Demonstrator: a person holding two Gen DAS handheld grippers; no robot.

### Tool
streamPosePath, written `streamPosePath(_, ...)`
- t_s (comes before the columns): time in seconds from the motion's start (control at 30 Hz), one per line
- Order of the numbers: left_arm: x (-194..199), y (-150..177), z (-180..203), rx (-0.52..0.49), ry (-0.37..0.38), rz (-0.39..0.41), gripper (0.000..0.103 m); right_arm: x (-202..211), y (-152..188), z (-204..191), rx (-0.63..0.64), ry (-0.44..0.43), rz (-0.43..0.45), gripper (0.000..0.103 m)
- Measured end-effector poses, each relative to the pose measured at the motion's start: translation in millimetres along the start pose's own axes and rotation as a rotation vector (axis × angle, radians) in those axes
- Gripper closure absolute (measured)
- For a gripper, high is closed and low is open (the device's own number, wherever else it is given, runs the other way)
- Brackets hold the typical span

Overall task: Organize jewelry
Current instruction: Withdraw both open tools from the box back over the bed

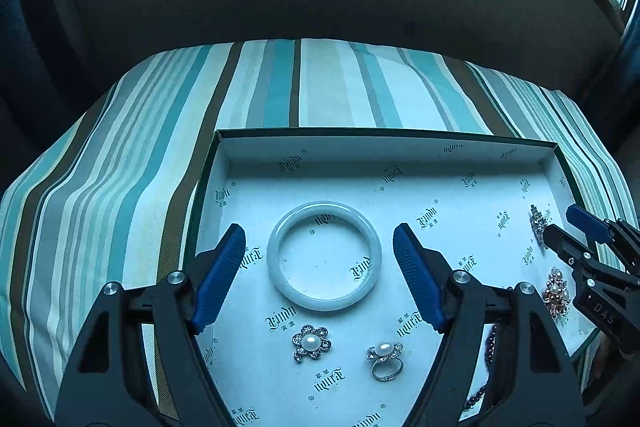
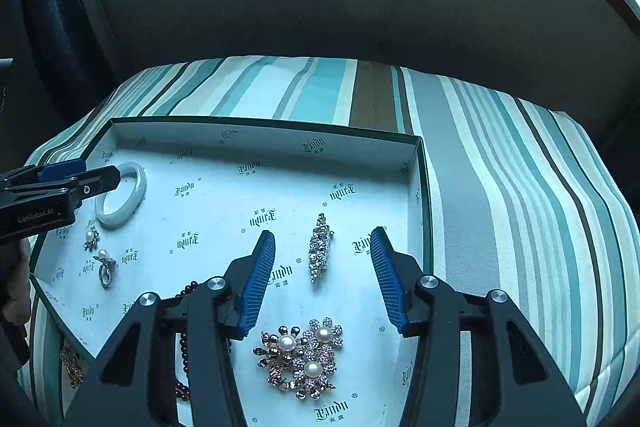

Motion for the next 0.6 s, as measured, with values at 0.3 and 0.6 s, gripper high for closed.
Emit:
streamPosePath(0.3,53.0,19.5,-10.4,-0.023,-0.021,0.092,0.027,45.1,18.3,-16.4,0.037,0.005,0.029,0.053)
streamPosePath(0.6,82.9,66.5,-17.9,-0.044,-0.022,0.080,0.027,71.9,65.8,-38.4,0.066,-0.004,-0.018,0.054)
Point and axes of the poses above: each gripper's, at about its wrist camera, not at the fingertips, and x roughly against the way its jaws point, z to its right, y to its underside, the point moved 9 cm from there along -x, roughly the way its jaws point, and after that the axes turned 10 degrees about -y, right-handed, at the moved point
